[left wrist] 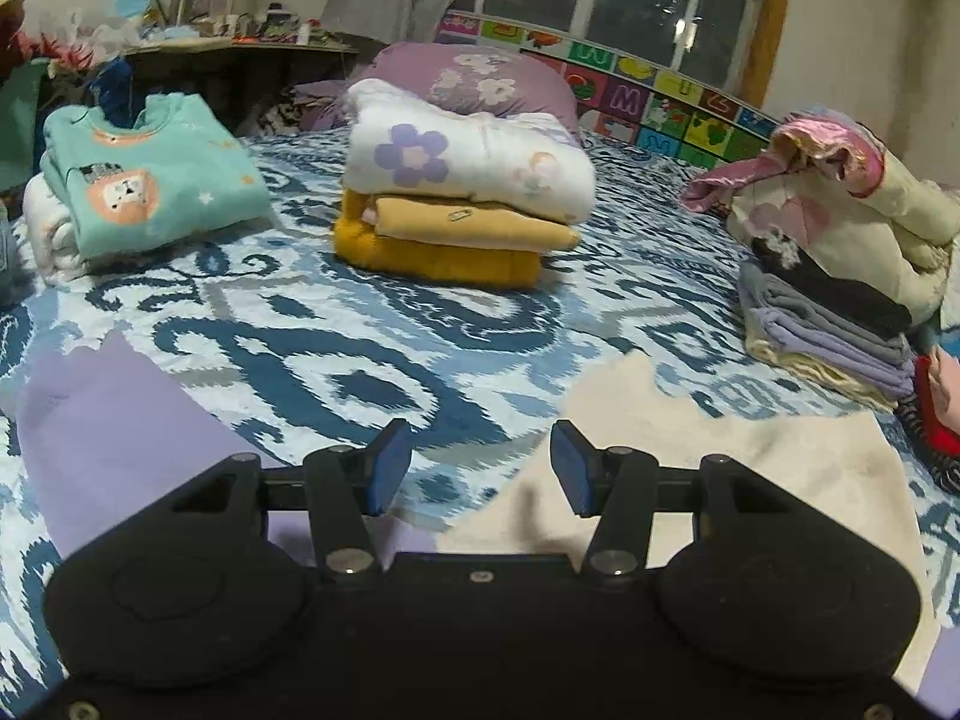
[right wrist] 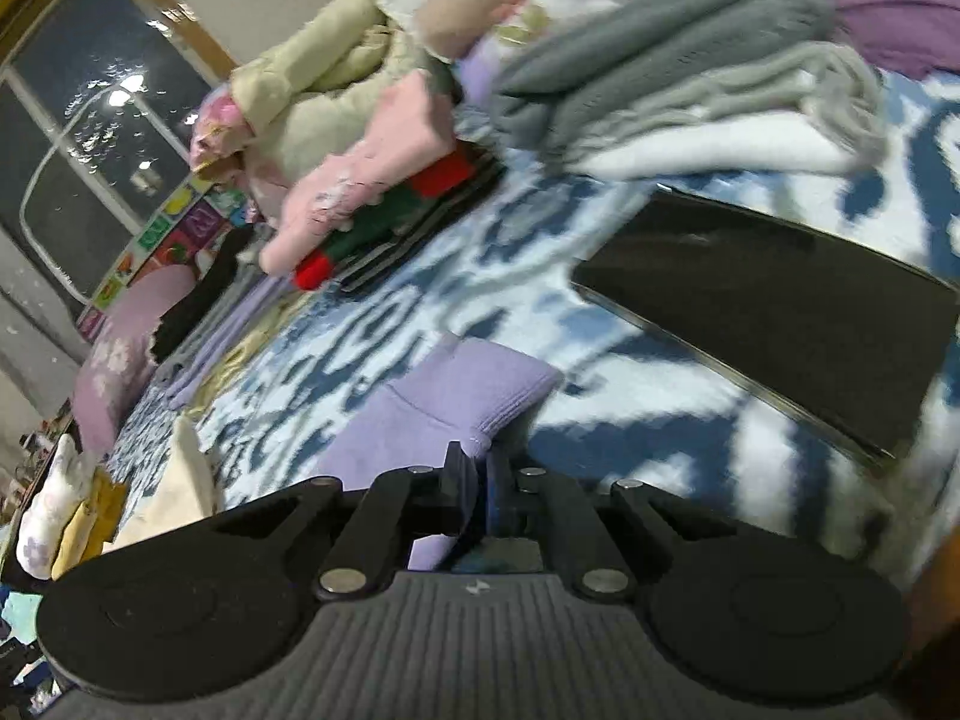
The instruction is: Fold clothes
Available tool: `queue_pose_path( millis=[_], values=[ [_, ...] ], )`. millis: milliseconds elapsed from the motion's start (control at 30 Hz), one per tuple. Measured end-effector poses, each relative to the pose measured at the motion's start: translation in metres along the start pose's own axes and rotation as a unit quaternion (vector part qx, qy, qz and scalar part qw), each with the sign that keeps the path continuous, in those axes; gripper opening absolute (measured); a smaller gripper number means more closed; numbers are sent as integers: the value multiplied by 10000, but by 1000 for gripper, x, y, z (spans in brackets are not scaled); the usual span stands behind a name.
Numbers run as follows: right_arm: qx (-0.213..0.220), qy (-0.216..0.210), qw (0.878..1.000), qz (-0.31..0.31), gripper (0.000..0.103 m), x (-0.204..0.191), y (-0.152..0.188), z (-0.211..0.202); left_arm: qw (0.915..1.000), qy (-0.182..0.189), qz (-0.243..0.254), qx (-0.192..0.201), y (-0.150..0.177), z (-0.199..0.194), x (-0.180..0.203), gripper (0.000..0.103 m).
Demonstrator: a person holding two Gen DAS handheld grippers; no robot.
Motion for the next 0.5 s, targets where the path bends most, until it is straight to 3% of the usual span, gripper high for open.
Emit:
queue_pose_path(
  millis=[33, 100, 133, 400, 500],
  values=[
    [48, -17, 10000, -73, 15, -5, -2, 0, 10000, 7, -43, -1, -2, 1, -1, 51],
    [183, -71, 9995, -247, 37, -17, -7, -2, 9999, 51, -116, -24, -5, 3, -3, 51],
    [251, -99, 9991, -334, 42, -23, -10, -3, 9999, 73, -141, -40, -7, 3, -4, 51],
    [789, -315, 9911, -1027, 44, -71, -30, -9, 9994, 254, 78, -217, -12, 21, 7, 51],
    [631, -626, 9870, -1335, 44, -105, -30, 13, 9984, 391, 234, -331, -13, 30, 13, 51]
  ],
)
Point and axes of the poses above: each gripper's, at about its wrist camera, not at the fingertips, and z roughly the way its jaws point, x to its right, y to its underside, the point moved 6 cm from there along z, roughly the way its jaws point, and after that the axes turned 10 degrees about -z, right-handed, at the moved point
